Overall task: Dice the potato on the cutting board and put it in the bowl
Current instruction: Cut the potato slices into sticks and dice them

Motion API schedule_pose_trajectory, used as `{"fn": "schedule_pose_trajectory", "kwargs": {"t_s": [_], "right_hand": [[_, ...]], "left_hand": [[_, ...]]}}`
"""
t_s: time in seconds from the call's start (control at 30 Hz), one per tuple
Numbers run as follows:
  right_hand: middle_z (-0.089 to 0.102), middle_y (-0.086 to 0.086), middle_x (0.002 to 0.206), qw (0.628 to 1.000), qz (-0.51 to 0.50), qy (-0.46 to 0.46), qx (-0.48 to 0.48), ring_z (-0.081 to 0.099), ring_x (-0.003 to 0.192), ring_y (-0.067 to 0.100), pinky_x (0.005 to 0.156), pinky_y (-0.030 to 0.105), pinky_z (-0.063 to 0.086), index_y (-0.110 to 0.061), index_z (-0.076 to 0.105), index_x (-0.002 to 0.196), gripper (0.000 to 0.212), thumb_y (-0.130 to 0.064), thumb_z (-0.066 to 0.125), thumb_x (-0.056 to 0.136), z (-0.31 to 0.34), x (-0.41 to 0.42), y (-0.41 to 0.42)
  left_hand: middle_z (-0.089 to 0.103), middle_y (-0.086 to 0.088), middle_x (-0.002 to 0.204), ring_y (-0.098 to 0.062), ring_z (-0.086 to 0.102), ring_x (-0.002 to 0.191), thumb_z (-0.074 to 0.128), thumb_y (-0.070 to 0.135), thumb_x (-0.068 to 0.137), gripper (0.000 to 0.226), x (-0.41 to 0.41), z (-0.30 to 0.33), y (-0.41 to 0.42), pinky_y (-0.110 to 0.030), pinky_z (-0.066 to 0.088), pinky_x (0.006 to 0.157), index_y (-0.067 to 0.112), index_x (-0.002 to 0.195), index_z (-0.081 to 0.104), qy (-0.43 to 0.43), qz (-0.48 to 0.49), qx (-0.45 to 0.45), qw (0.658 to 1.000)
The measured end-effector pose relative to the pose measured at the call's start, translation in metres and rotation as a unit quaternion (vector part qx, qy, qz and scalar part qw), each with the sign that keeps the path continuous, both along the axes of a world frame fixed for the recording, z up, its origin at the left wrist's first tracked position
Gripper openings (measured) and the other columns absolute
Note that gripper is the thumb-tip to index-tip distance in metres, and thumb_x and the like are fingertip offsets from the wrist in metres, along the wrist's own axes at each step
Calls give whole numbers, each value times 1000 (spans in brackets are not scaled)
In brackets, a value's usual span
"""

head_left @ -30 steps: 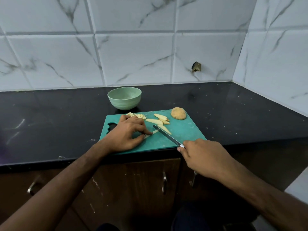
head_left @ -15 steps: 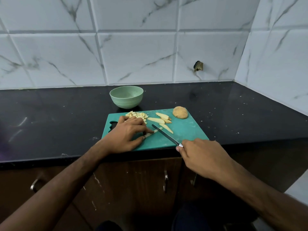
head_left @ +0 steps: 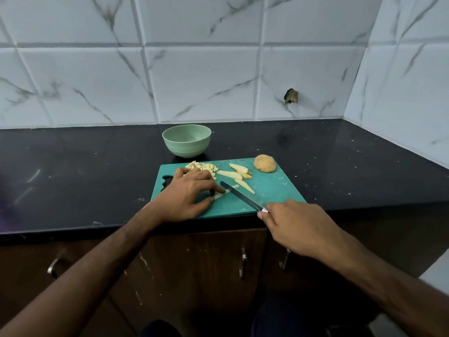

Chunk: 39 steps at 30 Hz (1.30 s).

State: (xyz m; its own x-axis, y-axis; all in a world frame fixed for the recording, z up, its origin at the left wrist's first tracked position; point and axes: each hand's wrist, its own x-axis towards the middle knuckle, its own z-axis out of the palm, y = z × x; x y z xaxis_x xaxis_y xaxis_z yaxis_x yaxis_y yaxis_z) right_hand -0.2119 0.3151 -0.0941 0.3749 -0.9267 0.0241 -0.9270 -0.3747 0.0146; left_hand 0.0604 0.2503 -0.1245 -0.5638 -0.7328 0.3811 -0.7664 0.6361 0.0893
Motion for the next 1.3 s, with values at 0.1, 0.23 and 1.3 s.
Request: {"fn": "schedule_pose_trajectory", "kwargs": {"t_s": [0.1,0.23,1.3], "right_hand": [[49,-9,79,1000,3,-4,-1,47,66,5,53,25,30,-29,47,95,34,-51,25,109,-1,5,-5],[53,-7,81,1000,-4,-10,13,52,71,7,57,28,36,-28,49,92,37,-51,25,108,10,6,-16],[51,-7,79,999,19,-31,39,50,68,7,54,25,31,-27,48,87,38,-52,29,108,0,14,-3]], "left_hand": [[55,15,109,-3,49,109,39,50,92,44,-1,0,1,-32,22,90,34,123,66,2,1,2,1000],[56,16,106,-3,50,107,42,49,92,39,0,0,2,-33,23,90,34,118,67,9,2,-11,1000],[59,19,96,-3,51,99,53,49,90,22,1,-2,1,-34,27,91,32,94,67,62,-1,-26,998]]}}
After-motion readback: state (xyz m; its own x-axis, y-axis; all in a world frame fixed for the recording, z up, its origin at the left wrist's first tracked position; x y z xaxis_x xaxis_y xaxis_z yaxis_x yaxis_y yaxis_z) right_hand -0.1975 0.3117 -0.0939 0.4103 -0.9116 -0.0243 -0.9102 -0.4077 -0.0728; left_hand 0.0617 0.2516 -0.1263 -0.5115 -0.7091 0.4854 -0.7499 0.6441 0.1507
